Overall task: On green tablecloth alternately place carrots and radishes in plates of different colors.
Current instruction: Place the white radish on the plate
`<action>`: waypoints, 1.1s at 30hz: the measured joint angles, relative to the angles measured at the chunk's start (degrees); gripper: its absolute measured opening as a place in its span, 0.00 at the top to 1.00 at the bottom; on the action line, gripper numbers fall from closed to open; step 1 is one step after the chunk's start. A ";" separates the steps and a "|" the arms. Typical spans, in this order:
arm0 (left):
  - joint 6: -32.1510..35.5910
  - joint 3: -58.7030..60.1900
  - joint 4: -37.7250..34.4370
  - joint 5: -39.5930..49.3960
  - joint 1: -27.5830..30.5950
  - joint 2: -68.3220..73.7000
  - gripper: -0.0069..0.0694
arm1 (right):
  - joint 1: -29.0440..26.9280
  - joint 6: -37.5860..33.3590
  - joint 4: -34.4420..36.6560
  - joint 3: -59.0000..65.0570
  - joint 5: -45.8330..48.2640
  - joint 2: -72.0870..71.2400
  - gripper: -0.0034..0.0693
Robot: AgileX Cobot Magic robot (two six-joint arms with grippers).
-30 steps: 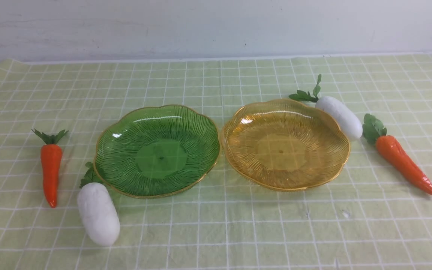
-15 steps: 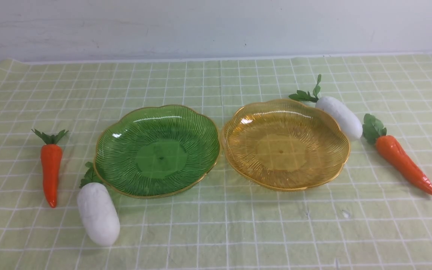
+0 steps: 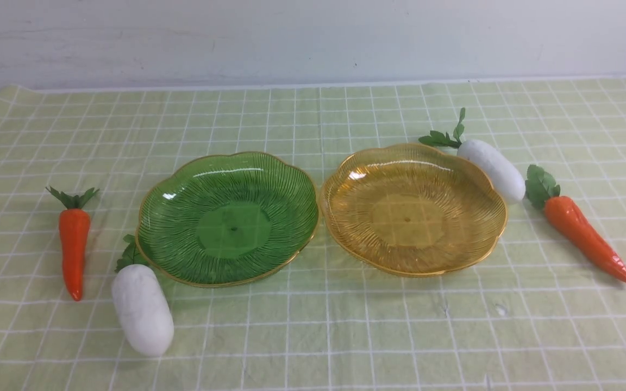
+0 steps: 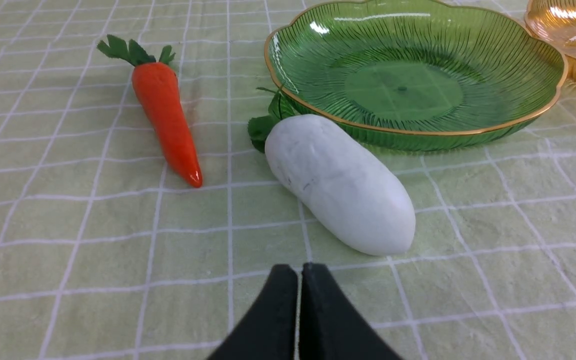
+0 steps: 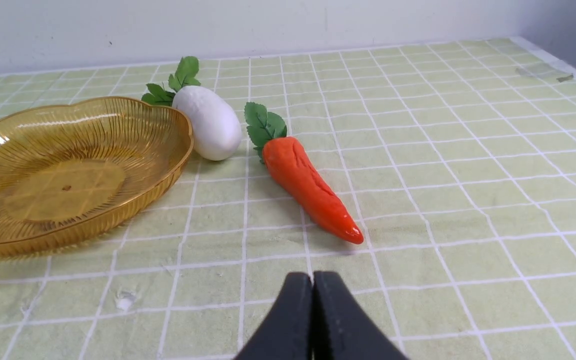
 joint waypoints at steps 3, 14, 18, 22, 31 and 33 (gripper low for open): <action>-0.10 0.00 -0.50 0.00 0.00 0.00 0.92 | 0.00 0.00 0.33 0.00 0.00 0.00 0.97; -19.64 0.14 -43.09 -0.04 0.00 0.00 0.92 | 0.00 14.62 37.54 0.26 -4.03 0.00 0.97; -19.64 0.14 -50.68 -0.34 0.00 0.00 0.92 | 0.00 14.72 37.81 0.26 -4.34 0.00 0.97; -19.64 0.14 -52.13 -0.45 0.00 0.00 0.92 | 0.00 14.72 35.18 0.26 -4.34 0.00 0.97; -19.35 -1.22 -60.52 -2.31 0.00 0.00 0.92 | 0.02 14.95 34.77 0.26 -8.38 0.00 0.97; -15.95 -4.35 -63.14 -1.24 0.00 0.00 0.92 | 0.37 13.43 35.02 0.26 -9.31 0.00 0.97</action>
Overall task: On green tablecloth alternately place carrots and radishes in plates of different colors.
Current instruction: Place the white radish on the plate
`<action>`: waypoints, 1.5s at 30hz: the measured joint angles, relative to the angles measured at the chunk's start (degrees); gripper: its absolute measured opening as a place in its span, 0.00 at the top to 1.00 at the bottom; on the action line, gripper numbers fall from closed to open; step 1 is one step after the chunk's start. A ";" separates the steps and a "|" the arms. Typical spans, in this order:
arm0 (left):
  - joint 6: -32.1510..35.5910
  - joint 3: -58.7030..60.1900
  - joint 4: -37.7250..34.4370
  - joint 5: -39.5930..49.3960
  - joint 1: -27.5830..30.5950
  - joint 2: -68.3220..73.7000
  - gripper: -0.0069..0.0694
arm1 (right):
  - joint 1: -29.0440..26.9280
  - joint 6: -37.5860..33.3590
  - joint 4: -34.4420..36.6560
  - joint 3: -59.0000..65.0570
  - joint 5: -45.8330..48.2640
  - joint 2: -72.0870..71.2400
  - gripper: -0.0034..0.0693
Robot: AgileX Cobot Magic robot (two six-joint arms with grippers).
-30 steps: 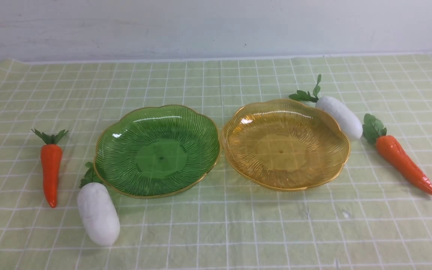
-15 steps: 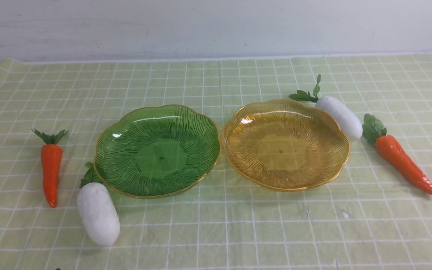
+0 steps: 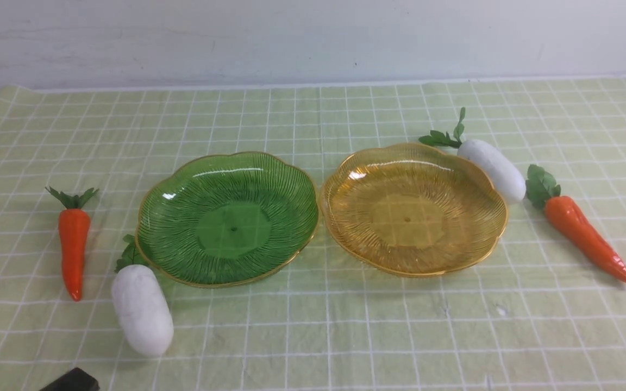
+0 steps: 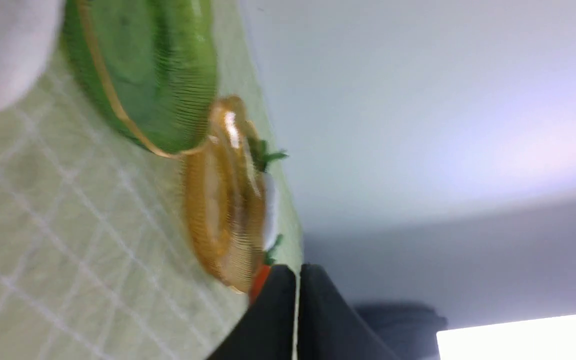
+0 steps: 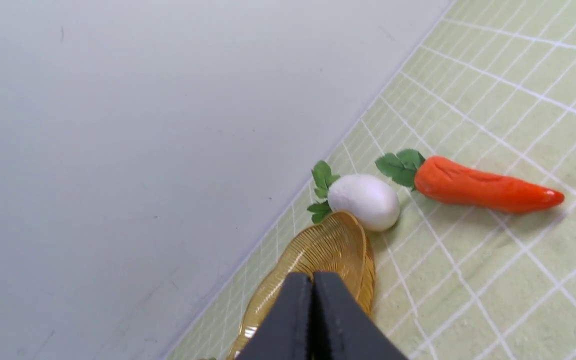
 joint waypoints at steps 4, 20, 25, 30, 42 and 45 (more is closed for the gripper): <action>16.03 -10.16 -2.50 0.27 0.00 1.81 0.92 | 1.60 -10.43 -0.95 -4.09 3.10 0.00 0.97; 29.76 -32.90 29.66 34.36 0.00 55.37 0.92 | 2.25 -38.85 -1.04 -28.94 28.54 49.86 0.97; 29.70 -35.59 31.62 34.06 0.00 60.26 0.91 | 2.44 -49.28 6.35 -35.58 28.73 60.66 0.96; 29.65 -35.72 31.14 32.82 0.00 61.30 0.87 | 2.44 -56.02 12.11 -41.55 30.09 69.70 0.90; 29.54 -35.72 30.80 32.70 0.00 61.30 0.63 | 2.44 -61.50 13.46 -61.83 33.32 91.45 0.40; 29.54 -35.72 30.80 32.70 0.00 61.30 0.59 | 2.44 -61.73 13.35 -67.87 32.43 95.94 0.25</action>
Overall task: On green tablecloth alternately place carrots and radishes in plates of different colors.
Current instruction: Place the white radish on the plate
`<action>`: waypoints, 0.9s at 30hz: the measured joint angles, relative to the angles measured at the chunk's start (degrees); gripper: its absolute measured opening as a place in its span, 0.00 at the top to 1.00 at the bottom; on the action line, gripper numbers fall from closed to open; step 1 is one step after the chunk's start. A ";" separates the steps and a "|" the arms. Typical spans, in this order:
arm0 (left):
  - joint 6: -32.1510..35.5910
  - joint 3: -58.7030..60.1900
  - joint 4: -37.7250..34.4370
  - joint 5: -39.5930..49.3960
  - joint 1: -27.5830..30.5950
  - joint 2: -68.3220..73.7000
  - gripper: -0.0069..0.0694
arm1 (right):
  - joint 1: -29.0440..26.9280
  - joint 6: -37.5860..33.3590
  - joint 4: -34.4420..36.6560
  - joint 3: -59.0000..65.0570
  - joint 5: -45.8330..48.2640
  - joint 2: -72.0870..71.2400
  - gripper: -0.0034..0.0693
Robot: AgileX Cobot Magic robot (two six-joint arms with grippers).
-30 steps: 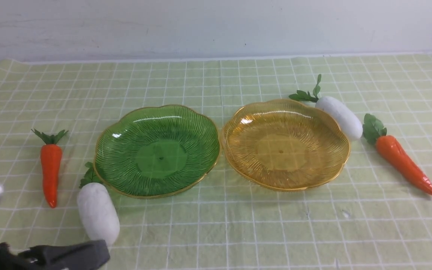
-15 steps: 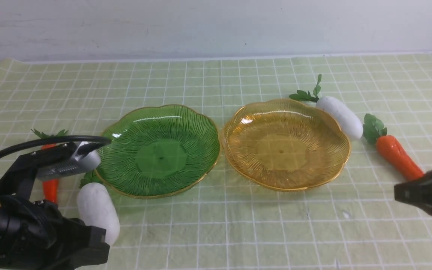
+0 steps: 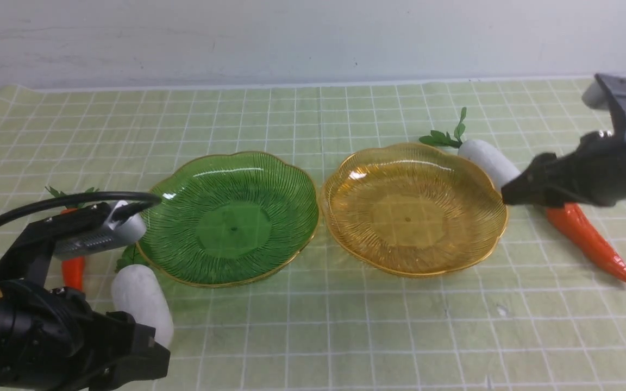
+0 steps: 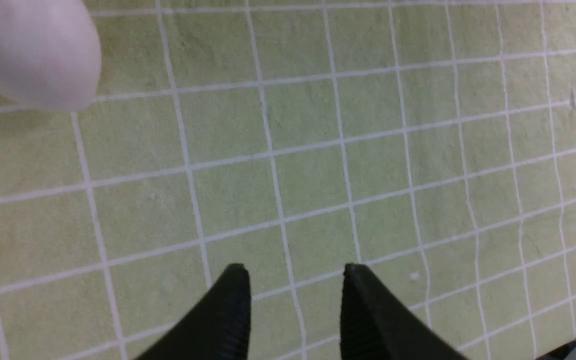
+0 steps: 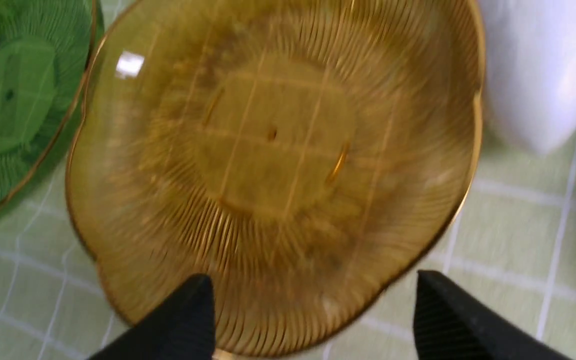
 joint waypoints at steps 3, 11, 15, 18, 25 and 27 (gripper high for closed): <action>0.00 0.00 0.00 0.00 0.00 0.00 0.57 | 0.00 -0.04 -0.66 -6.59 -1.63 4.58 0.16; -0.07 0.00 -0.05 0.00 0.00 0.00 0.57 | 0.02 1.49 -6.60 -31.48 -4.20 24.15 0.10; -0.13 0.00 -0.32 0.11 0.00 0.00 0.57 | 0.07 2.17 -8.89 -39.20 -4.20 31.96 0.12; -0.13 0.00 -0.38 0.33 0.00 0.00 0.57 | 0.07 2.76 -9.02 -42.33 -3.97 36.40 0.15; -0.18 0.00 -0.45 0.33 0.00 0.00 0.57 | 0.07 3.41 -7.61 -42.99 -2.42 39.35 0.16; -0.18 0.00 -0.49 0.33 0.00 0.00 0.57 | 0.07 3.46 -7.61 -43.04 -1.94 39.41 0.16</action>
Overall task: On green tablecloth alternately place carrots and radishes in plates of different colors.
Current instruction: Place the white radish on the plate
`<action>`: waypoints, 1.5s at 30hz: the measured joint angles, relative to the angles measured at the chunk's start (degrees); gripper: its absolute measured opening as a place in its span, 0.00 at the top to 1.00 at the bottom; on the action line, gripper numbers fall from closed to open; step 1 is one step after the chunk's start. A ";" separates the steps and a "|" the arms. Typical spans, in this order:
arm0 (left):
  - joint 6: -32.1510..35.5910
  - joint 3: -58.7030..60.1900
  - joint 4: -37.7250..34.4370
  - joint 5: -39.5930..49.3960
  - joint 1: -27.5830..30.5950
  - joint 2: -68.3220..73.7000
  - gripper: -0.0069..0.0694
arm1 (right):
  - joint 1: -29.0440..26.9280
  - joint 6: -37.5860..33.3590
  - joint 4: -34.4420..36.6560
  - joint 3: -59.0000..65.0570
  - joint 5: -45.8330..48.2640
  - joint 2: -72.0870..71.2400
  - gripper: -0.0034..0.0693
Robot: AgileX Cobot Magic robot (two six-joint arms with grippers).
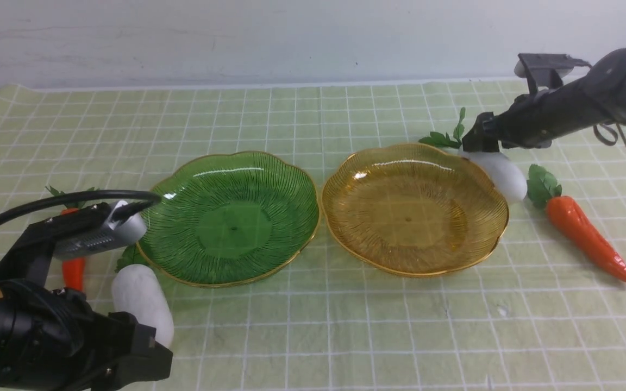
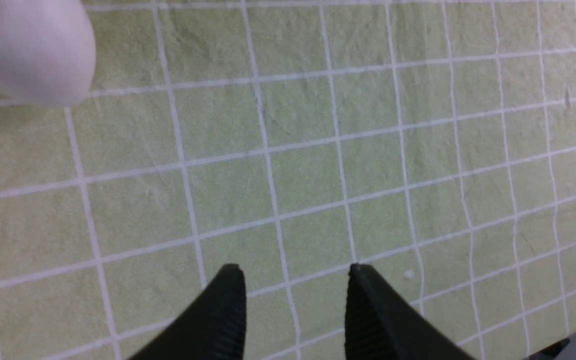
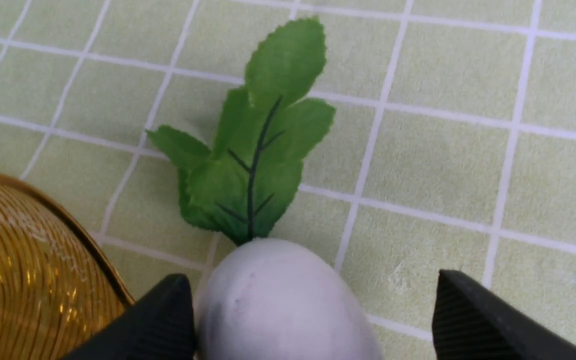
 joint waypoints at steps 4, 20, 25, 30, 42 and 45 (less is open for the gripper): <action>0.00 0.00 -0.06 0.00 0.00 0.00 0.57 | 0.00 0.00 0.00 -0.01 0.67 0.00 0.16; -0.05 0.00 -0.11 -0.09 0.00 0.00 0.57 | 0.00 2.64 -2.23 -0.23 1.25 1.48 0.36; -0.05 0.00 -0.11 -0.19 0.00 0.00 0.57 | 0.00 3.80 -9.36 -4.44 5.37 0.76 0.36; -0.05 0.00 -0.11 -0.23 0.00 0.00 0.57 | 0.00 13.32 -17.24 -11.59 15.97 -3.79 0.36; -0.05 0.00 0.53 -0.20 0.00 0.00 0.57 | 5.97 30.69 -17.31 -15.09 29.42 -10.13 0.36; -0.05 0.00 1.38 -0.04 0.00 0.00 0.57 | 8.81 33.38 -21.04 -12.88 29.49 -10.13 0.36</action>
